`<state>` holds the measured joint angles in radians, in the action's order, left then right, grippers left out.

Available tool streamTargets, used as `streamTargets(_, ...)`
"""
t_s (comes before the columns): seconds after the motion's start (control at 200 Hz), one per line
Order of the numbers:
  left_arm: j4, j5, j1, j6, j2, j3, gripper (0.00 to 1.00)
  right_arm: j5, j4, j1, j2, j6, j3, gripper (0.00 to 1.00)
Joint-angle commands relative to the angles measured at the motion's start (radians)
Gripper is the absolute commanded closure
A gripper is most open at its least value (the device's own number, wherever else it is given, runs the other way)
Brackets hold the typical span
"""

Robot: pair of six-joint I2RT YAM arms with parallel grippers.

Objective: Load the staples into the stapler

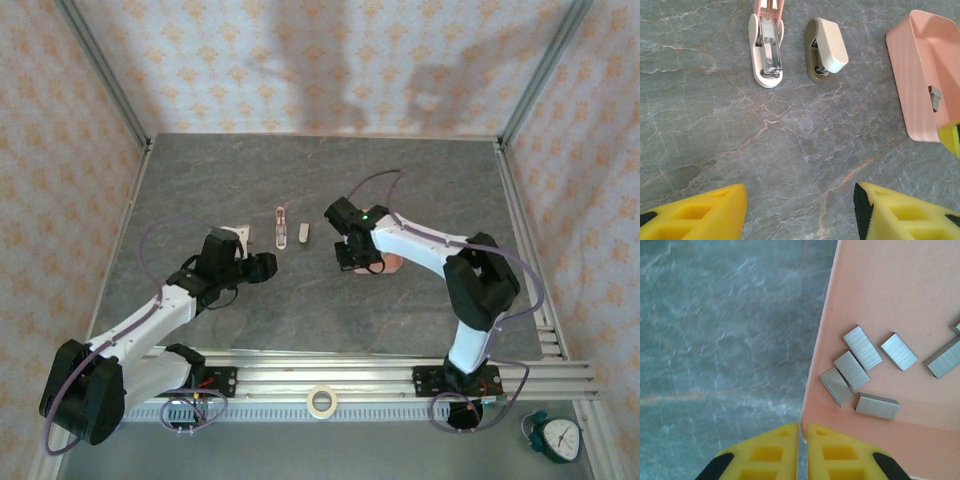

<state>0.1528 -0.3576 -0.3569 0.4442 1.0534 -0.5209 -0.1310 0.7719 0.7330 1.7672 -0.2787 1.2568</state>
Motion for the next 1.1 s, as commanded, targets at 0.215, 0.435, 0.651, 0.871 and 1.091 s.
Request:
streamTargets(0.215, -0.003, 0.018, 0.009, 0.002, -0.010, 0.006, 0.41, -0.007, 0.058, 0.036, -0.150, 0.004, -0.041, 0.76)
streamTargets(0.435, -0.052, -0.012, 0.009, -0.022, 0.014, 0.012, 0.40, 0.010, 0.161, -0.056, -0.176, 0.024, 0.028, 0.71)
streamTargets(0.651, -0.055, -0.017, 0.009, -0.069, 0.051, -0.002, 0.40, 0.085, 0.246, -0.125, -0.087, 0.192, 0.099, 0.59)
streamTargets(0.871, -0.068, -0.010, 0.009, -0.086, 0.100, -0.016, 0.38, 0.157, 0.251, -0.147, 0.049, 0.329, 0.146, 0.52)
streamTargets(1.091, -0.062, -0.010, 0.009, -0.104, 0.145, -0.049, 0.38, 0.169, 0.227, -0.162, 0.145, 0.407, 0.183, 0.52)
